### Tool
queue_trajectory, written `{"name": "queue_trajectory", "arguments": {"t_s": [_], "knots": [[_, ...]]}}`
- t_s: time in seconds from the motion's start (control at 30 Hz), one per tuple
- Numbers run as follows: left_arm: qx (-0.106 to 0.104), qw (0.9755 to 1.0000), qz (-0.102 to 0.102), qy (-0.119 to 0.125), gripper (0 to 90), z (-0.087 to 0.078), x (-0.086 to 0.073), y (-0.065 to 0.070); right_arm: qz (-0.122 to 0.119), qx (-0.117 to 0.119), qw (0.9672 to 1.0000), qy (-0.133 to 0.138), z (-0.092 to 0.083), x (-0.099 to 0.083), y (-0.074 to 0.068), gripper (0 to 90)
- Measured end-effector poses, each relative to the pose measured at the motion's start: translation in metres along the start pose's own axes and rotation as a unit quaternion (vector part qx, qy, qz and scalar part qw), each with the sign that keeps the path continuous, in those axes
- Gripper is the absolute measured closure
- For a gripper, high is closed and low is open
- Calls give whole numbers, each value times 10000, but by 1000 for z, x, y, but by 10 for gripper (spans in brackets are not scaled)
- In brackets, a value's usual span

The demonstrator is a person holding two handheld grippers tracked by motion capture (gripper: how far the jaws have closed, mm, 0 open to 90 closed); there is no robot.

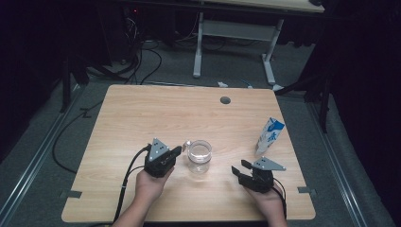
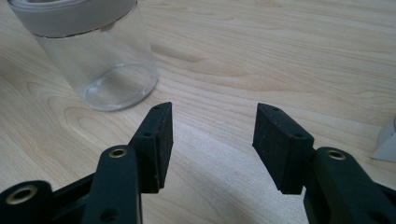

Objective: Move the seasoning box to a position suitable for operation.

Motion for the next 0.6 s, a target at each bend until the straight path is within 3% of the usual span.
{"name": "queue_trajectory", "arguments": {"t_s": [0.13, 0.4, 0.6], "knots": [[109, 9999, -21, -26, 900, 4, 9, -3, -1, 3, 10000, 11, 0, 0, 0, 478], [54, 9999, 130, 97, 900, 14, 26, -1, -68, 1, 10000, -8, 1, 0, -2, 512], [107, 9998, 144, 77, 900, 23, 29, -1, -88, 27, 10000, 22, 3, 3, -6, 528]]}}
Point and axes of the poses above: each handheld gripper's, and its own axes: z roughly forward along the jaws, x roughly out of its top, y roughly to its right, the point moved 2 cm from there along z, roughly forward along the jaws, and after that the axes turned 15 degrees about -y, right-handed, at the moved point
